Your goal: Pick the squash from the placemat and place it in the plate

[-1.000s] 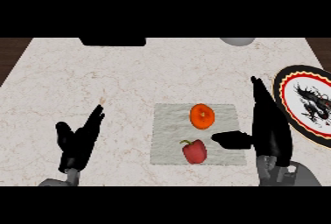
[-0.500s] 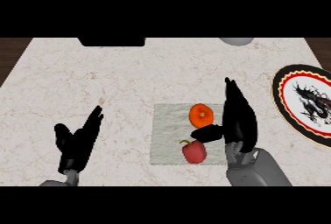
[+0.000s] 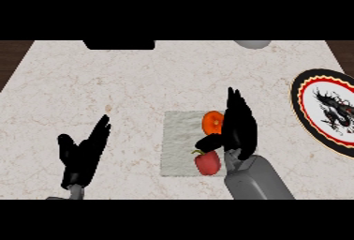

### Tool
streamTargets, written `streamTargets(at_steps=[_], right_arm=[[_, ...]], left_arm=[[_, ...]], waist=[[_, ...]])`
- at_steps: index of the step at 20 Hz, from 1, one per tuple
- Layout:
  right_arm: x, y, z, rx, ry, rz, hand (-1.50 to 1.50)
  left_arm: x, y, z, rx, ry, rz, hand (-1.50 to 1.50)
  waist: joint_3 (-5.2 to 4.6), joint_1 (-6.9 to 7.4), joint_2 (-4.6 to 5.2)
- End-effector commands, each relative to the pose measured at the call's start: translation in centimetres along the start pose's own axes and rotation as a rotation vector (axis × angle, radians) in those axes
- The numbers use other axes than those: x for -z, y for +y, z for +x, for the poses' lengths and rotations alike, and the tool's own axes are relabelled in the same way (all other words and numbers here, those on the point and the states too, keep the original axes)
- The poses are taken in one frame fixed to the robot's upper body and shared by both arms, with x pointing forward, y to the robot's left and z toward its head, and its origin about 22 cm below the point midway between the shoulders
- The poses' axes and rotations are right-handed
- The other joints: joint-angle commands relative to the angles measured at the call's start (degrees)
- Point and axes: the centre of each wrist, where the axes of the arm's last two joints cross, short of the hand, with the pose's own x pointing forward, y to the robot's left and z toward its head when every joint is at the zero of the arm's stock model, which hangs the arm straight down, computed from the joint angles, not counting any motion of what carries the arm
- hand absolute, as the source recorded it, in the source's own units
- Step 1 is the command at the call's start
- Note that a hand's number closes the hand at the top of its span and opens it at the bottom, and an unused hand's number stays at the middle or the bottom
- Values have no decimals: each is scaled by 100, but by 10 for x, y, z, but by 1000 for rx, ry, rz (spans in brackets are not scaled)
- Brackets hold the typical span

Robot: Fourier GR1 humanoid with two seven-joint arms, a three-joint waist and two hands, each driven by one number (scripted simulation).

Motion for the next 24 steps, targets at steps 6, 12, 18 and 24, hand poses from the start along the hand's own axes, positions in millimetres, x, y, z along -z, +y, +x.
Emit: streamTargets(at_steps=[6,12,18,24], right_arm=[[9,26,7,-71,153,-20,-150],[25,38,-2,-61,144,35,-150],[43,40,-8,-176,111,152,150],[38,29,-14,-228,95,82,150]], left_arm=[[7,-10,-9,2,32,-1,0],[12,-2,2,-6,30,-3,0],[9,-4,10,-1,19,-24,0],[9,0,-9,2,34,4,0]], waist=[[-19,5,19],[-18,8,21],[-17,5,20],[-19,-38,9]])
